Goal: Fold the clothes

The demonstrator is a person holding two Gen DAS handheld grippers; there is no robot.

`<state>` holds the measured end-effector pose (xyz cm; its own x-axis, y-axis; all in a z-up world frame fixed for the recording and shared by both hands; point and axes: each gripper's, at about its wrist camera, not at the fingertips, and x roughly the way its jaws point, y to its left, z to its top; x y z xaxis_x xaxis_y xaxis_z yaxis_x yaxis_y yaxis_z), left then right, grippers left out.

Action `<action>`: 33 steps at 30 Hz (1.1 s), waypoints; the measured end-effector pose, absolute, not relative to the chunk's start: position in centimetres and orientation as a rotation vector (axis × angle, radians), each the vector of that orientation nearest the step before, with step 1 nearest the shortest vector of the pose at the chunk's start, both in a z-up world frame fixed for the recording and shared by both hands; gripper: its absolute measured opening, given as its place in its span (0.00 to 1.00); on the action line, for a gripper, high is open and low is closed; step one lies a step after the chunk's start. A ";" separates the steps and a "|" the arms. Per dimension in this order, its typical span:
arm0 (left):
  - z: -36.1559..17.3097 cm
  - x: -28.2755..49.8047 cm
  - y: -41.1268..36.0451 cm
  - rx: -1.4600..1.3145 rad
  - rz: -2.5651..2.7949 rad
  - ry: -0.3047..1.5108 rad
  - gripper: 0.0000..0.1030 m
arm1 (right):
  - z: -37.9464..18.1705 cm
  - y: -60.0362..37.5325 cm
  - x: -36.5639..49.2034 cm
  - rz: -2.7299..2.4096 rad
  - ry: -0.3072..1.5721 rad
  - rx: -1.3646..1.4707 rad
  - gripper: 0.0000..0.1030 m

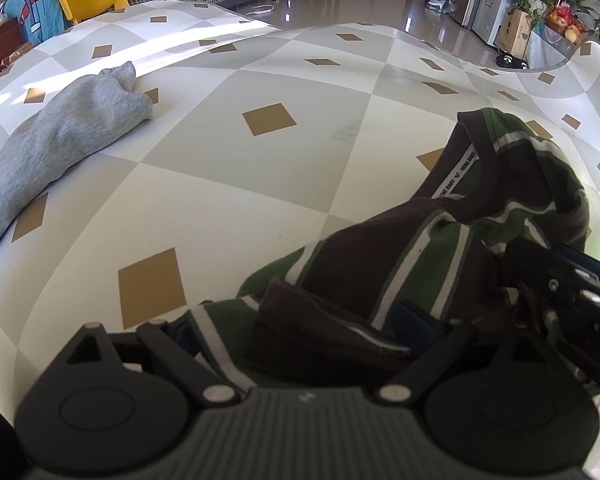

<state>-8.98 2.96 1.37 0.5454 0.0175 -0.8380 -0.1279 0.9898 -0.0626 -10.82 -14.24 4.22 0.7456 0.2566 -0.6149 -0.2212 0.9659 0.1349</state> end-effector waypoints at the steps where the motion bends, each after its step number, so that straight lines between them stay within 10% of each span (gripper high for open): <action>1: 1.4 -8.9 3.0 -0.126 0.087 0.991 0.93 | 4.2 -14.3 -10.7 0.251 0.681 0.048 0.27; 5: 1.4 -8.8 3.2 -0.137 0.096 0.990 0.93 | 4.3 -15.2 -10.5 0.219 0.663 0.058 0.01; 17: 1.6 -8.2 5.2 -0.160 0.207 0.986 0.88 | 6.4 -17.0 -11.0 0.236 0.602 0.162 0.03; 33: 2.1 -8.7 5.3 -0.142 0.218 0.964 0.74 | 5.7 -12.0 -13.3 0.442 0.622 -0.005 0.43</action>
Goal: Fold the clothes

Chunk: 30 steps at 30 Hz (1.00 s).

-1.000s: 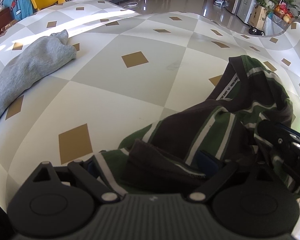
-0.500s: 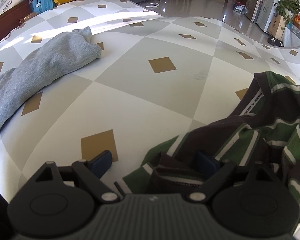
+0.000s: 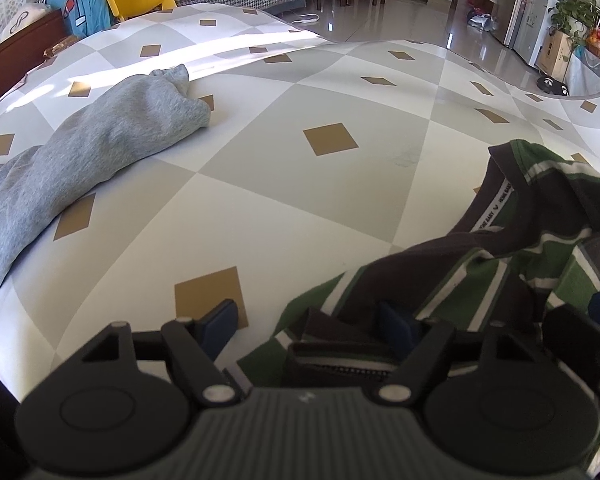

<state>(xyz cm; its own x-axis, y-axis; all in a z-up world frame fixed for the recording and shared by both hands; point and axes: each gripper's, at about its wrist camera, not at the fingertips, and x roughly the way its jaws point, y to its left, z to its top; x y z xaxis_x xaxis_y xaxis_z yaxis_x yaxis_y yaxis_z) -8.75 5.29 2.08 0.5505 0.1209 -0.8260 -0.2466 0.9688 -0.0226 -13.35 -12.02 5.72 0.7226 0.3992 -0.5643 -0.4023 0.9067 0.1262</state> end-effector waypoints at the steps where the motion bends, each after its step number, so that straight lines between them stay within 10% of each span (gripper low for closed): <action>1: 2.1 -8.8 5.3 -0.144 0.218 0.965 0.74 | 5.7 -11.8 -13.4 0.447 0.617 -0.013 0.43; 11: 2.1 -8.7 5.3 -0.156 0.202 0.971 0.74 | 3.2 -9.4 -13.4 0.363 0.635 -0.313 0.44; 18: 2.3 -8.7 5.0 -0.149 0.178 0.964 0.75 | 3.8 -12.0 -11.8 0.297 0.651 -0.160 0.12; 30: 4.2 -9.9 5.4 -0.229 0.108 0.955 0.90 | 5.3 -16.7 -10.9 0.197 0.654 0.153 0.08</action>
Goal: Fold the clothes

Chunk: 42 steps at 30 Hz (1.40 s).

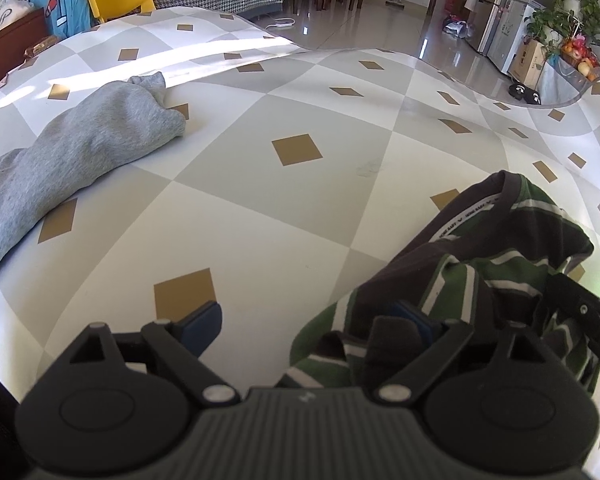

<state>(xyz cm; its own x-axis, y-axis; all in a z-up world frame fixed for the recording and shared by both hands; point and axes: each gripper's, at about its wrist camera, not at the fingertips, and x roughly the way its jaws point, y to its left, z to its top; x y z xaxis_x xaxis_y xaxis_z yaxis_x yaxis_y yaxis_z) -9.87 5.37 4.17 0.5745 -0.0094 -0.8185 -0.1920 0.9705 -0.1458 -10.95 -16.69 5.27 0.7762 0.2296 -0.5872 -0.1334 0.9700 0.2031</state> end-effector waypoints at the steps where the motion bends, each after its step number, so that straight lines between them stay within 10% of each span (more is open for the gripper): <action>1: 4.3 -10.1 5.6 -0.257 0.097 0.960 0.90 | 5.3 -16.8 -10.9 0.197 0.656 0.163 0.09; 18: 5.4 -12.8 8.3 -0.563 -0.024 0.988 0.90 | 5.2 -17.6 -11.0 0.175 0.672 0.240 0.09; 26: 4.9 -13.2 8.3 -0.573 -0.009 1.015 0.90 | 6.9 -18.8 -11.8 0.157 0.592 0.306 0.33; 42: 3.3 -13.9 7.0 -0.697 0.012 1.110 0.93 | 7.4 -19.6 -11.6 0.123 0.638 0.404 0.35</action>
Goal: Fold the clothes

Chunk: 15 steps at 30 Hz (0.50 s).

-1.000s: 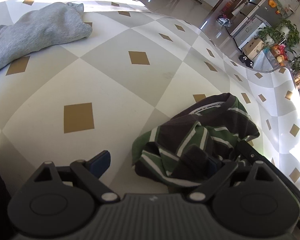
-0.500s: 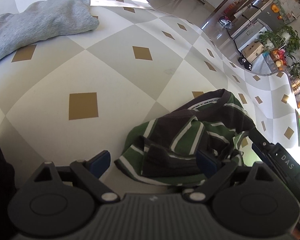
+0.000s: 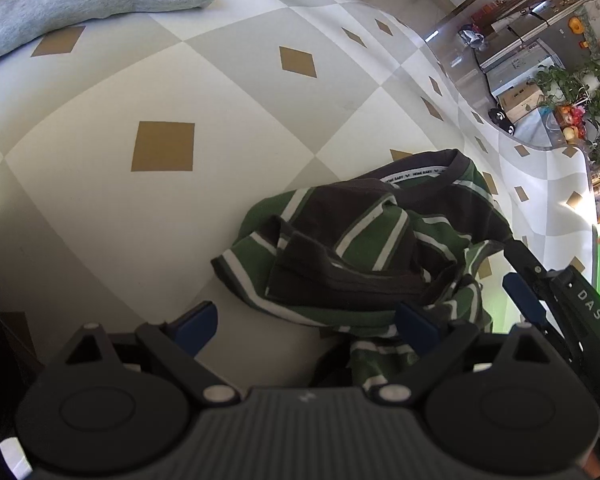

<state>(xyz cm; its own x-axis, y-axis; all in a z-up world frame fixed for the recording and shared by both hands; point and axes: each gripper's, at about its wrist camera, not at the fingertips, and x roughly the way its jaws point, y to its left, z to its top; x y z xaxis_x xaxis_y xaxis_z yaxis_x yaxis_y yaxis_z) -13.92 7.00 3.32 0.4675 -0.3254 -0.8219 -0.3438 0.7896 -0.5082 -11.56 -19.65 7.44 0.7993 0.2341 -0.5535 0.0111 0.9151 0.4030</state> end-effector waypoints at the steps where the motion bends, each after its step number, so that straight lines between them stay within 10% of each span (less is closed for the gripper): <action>1: 3.2 -13.8 6.9 -0.704 0.014 1.112 0.93 | 7.5 -19.6 -11.6 0.124 0.637 0.405 0.35; 11: 1.4 -12.5 5.7 -0.701 0.018 1.141 0.81 | 6.5 -19.0 -11.0 0.137 0.701 0.386 0.36; 15: 2.3 -11.2 4.7 -0.568 0.006 1.097 0.49 | 5.2 -18.8 -10.4 0.134 0.755 0.372 0.37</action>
